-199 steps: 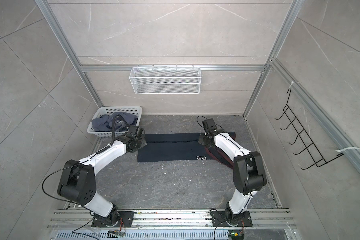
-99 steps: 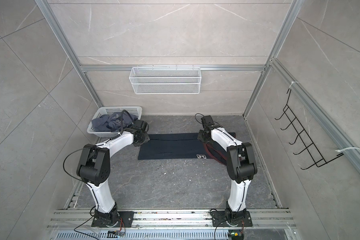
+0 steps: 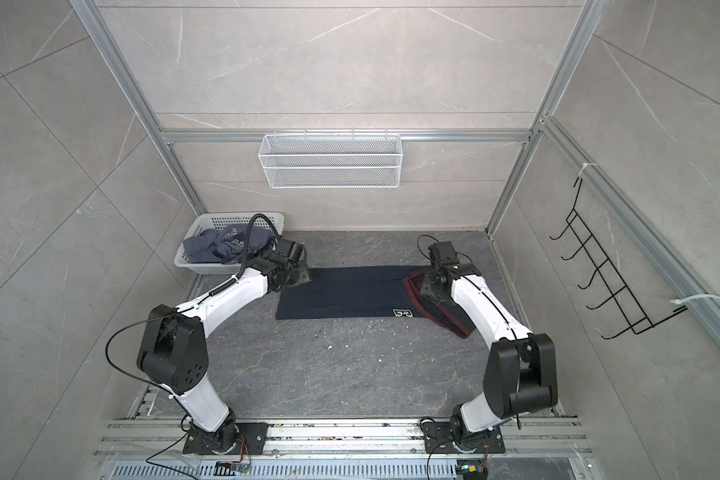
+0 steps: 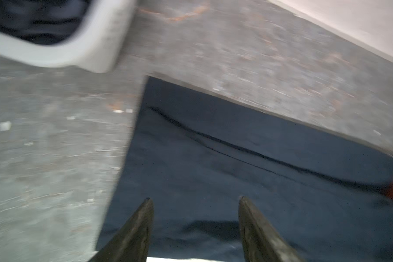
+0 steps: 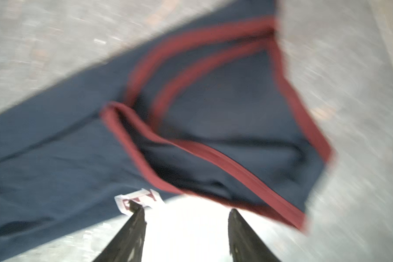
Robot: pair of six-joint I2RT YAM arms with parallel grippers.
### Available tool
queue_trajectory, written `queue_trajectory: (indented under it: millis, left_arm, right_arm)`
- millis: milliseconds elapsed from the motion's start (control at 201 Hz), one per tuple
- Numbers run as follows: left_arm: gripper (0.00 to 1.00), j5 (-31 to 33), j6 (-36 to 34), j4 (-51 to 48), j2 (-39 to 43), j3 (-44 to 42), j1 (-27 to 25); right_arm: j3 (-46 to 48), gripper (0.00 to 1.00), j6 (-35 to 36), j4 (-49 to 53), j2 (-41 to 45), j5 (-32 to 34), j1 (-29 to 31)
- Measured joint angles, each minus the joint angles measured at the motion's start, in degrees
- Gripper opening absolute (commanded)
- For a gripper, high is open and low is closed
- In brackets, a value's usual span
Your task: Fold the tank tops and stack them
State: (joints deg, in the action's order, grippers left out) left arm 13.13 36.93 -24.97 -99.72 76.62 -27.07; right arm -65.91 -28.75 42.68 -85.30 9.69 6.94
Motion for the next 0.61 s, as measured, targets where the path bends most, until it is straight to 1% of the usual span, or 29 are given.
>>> queue_trajectory:
  millis: [139, 239, 388, 607]
  left_arm:
    - [0.62, -3.6, -0.8, 3.1, -3.7, -0.5, -0.1]
    - [0.62, -5.6, -1.0, 4.9, -7.2, -0.5, 0.4]
    - [0.62, -7.8, -1.0, 6.6, -10.4, -0.5, 0.8]
    - [0.62, -10.3, -1.0, 9.0, -10.7, -0.5, 1.8]
  right_arm:
    - [7.7, 0.62, -3.3, 3.1, 2.5, 1.2, -6.4]
    - [11.4, 0.62, -5.3, 4.7, 2.6, 2.4, -9.2]
    - [13.2, 0.63, -7.6, 5.6, 2.9, 3.3, -9.5]
    - [13.2, 0.63, -9.1, 5.5, 0.7, 6.1, -9.5]
